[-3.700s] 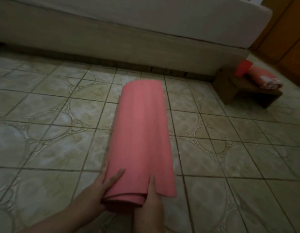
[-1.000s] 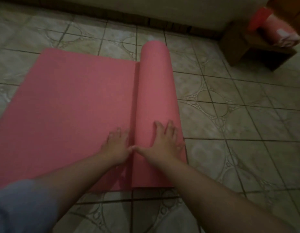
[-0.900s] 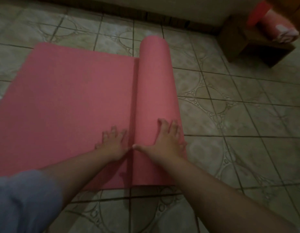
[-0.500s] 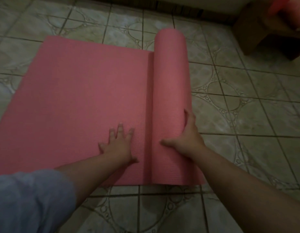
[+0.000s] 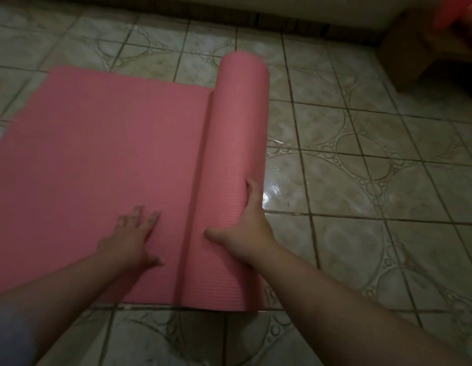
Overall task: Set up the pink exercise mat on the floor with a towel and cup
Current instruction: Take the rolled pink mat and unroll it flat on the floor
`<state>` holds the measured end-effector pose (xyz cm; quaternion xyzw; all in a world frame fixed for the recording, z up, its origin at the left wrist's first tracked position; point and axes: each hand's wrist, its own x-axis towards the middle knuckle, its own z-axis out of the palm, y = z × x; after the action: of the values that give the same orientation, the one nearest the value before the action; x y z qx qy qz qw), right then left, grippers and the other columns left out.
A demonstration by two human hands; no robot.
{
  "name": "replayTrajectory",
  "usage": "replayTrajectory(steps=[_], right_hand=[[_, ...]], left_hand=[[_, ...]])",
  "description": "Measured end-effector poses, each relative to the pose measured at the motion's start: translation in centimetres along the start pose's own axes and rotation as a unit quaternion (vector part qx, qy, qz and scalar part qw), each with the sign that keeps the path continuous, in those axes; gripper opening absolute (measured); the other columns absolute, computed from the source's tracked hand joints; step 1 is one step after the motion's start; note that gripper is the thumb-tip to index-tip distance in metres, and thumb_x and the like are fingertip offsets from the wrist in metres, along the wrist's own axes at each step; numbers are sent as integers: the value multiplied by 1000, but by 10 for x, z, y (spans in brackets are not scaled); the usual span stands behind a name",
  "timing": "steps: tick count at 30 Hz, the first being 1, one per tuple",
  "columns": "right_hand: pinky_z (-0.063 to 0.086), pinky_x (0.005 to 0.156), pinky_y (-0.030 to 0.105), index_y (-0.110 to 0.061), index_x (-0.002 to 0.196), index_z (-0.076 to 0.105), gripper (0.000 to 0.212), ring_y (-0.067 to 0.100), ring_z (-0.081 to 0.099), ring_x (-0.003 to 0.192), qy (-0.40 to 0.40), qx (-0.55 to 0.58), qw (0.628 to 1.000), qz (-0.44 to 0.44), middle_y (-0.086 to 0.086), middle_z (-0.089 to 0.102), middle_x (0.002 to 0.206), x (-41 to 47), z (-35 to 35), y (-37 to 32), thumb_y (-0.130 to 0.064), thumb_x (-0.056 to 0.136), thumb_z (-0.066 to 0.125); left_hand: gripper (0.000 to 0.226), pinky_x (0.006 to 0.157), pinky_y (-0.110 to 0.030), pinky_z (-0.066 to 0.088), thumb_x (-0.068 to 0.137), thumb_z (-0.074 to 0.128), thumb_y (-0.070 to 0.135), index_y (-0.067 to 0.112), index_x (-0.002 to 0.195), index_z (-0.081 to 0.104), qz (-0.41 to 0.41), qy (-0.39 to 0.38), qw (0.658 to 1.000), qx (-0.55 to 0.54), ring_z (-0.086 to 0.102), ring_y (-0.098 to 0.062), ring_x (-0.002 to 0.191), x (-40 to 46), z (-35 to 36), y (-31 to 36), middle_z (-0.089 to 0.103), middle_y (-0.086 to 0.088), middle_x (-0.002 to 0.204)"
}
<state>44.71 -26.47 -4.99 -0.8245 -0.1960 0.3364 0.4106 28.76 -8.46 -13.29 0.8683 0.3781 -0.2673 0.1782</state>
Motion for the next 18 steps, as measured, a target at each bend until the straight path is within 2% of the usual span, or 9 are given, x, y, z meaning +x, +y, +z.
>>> replayTrajectory(steps=[4,9,12,14,16,18], right_hand=[[46,100,42,-53,136,1,124,21,53,114,-28,21,999,3,-1,40,139,-1,-17,7,-30,51,88],[44,92,30,-44,142,5,129,17,50,115,-42,29,998,42,-1,40,139,1,-63,27,-28,47,92],[44,101,39,-29,147,17,131,22,41,125,-9,-45,995,89,5,30,143,9,-88,29,-30,38,89],[44,100,36,-28,146,24,116,24,38,126,38,-60,993,93,8,28,141,17,-100,25,-29,43,79],[42,102,36,-28,143,30,104,23,42,125,60,-4,994,89,8,34,142,22,-106,21,-37,46,66],[38,108,40,-24,145,31,114,22,45,128,33,37,994,96,6,40,146,21,-106,22,-51,42,71]], left_hand=[[117,114,-55,21,65,66,69,34,147,-10,10,11,1000,1,-10,-34,145,-9,9,-12,-23,-7,157],[116,114,-53,22,65,65,70,34,148,-7,6,16,1000,-1,-7,-35,145,-9,11,-14,-17,-9,158],[115,116,-50,21,62,70,67,31,149,5,-6,22,999,-32,4,-37,145,-9,6,-8,-5,-12,159],[107,116,-48,21,64,66,69,25,149,17,-15,50,996,-66,12,-39,144,-9,3,0,5,-16,158],[102,114,-47,24,65,60,73,20,145,26,-31,78,994,-70,17,-39,141,-8,3,11,12,-18,156],[104,114,-49,25,65,56,77,18,144,25,-36,91,995,-36,14,-39,141,-8,7,22,10,-16,157]])
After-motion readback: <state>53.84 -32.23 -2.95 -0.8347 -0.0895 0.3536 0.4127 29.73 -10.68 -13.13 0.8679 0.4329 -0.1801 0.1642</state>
